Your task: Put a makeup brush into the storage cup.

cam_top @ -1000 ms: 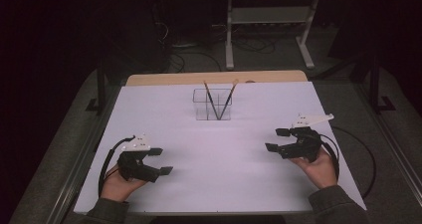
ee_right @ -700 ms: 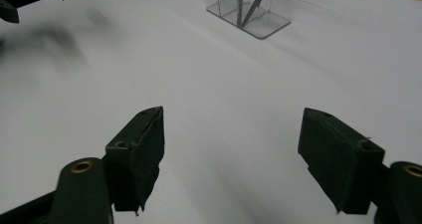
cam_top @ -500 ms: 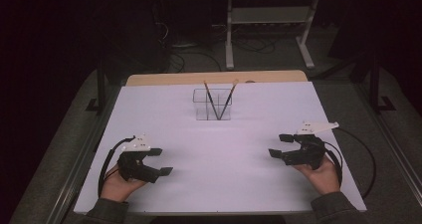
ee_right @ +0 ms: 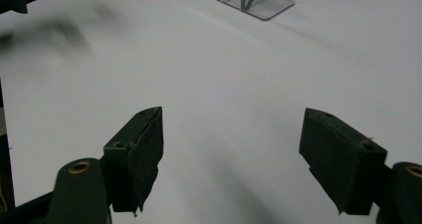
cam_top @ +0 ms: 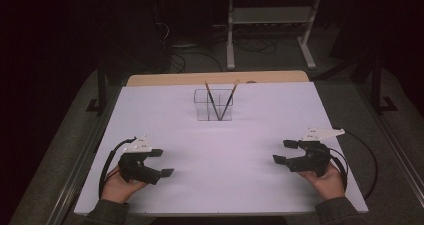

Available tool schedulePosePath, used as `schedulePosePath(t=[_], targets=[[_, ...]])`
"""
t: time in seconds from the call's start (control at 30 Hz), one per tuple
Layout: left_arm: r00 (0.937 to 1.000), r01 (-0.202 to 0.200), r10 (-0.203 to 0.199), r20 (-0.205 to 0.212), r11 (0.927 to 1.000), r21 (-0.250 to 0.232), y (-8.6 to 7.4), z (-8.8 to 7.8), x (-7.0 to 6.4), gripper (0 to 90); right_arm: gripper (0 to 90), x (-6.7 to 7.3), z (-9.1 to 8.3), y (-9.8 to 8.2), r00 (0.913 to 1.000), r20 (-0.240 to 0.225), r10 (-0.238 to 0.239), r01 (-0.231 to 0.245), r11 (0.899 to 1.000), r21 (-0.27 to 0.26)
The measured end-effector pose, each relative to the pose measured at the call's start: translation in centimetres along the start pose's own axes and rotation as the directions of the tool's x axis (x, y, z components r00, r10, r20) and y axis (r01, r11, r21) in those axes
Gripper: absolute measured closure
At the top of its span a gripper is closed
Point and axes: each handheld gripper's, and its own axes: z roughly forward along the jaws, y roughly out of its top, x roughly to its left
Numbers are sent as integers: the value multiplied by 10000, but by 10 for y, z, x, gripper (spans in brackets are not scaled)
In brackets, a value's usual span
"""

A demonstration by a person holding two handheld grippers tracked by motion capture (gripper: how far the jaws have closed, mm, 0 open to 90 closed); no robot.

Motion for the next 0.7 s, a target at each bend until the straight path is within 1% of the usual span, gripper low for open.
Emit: schedulePosePath(t=[0.23, 0.6, 0.63, 0.7], targets=[[10000, -16, 16, 57, 10000, 55, -1, 3, -1, 194, 241, 0, -1, -4, 10000, -27, 83, -83, 10000, -31], [10000, -77, 76, 65, 9999, 136, -1, 4, -1, 193, 240, 1, 0, -6, 10000, -68, 26, -26, 10000, -72], [10000, 8, -8, 58, 10000, 51, -1, 4, -1, 193, 240, 1, 0, -6, 10000, -59, 48, -49, 10000, -72], [10000, -33, 33, 38, 10000, 25, 0, 3, -1, 193, 240, 1, 1, -5, 10000, -72, 37, -37, 10000, -77]])
